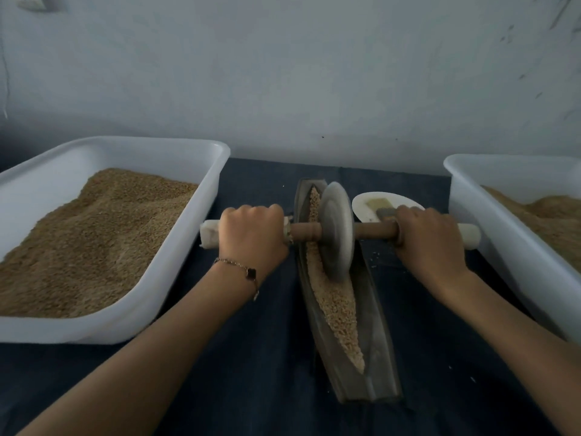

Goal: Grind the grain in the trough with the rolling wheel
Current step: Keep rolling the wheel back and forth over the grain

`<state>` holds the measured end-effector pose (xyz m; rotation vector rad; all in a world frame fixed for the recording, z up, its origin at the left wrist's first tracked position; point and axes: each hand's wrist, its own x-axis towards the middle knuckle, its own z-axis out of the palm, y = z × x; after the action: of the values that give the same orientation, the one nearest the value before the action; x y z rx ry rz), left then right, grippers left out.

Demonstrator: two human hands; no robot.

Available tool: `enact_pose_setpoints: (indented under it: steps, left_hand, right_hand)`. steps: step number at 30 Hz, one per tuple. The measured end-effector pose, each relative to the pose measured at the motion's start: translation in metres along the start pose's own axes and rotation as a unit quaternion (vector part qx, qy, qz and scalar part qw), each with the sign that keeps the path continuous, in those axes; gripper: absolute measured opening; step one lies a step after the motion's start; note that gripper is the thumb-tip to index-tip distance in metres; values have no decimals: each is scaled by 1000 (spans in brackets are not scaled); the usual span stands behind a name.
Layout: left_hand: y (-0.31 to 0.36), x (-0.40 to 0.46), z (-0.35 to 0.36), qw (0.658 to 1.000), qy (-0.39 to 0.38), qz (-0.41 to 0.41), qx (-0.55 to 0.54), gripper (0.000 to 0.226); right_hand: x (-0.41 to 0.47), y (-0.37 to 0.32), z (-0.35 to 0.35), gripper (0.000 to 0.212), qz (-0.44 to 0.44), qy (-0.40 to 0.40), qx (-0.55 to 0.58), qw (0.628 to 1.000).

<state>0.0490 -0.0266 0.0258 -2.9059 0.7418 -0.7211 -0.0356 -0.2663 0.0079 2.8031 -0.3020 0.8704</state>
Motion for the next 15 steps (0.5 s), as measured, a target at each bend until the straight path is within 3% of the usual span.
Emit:
enact_pose_setpoints:
  steps: [5, 10, 15]
  left_hand:
    - [6, -36, -21, 1000, 12, 15, 5, 42]
    - [3, -75, -35, 996, 32, 31, -75, 46]
    - [0, -58, -24, 996, 28, 19, -79, 44]
  right_hand:
    - [-44, 1, -28, 36, -15, -9, 31, 999]
    - [-54, 3, -48, 35, -47, 19, 29, 998]
    - [-36, 1, -37, 38, -36, 16, 44, 998]
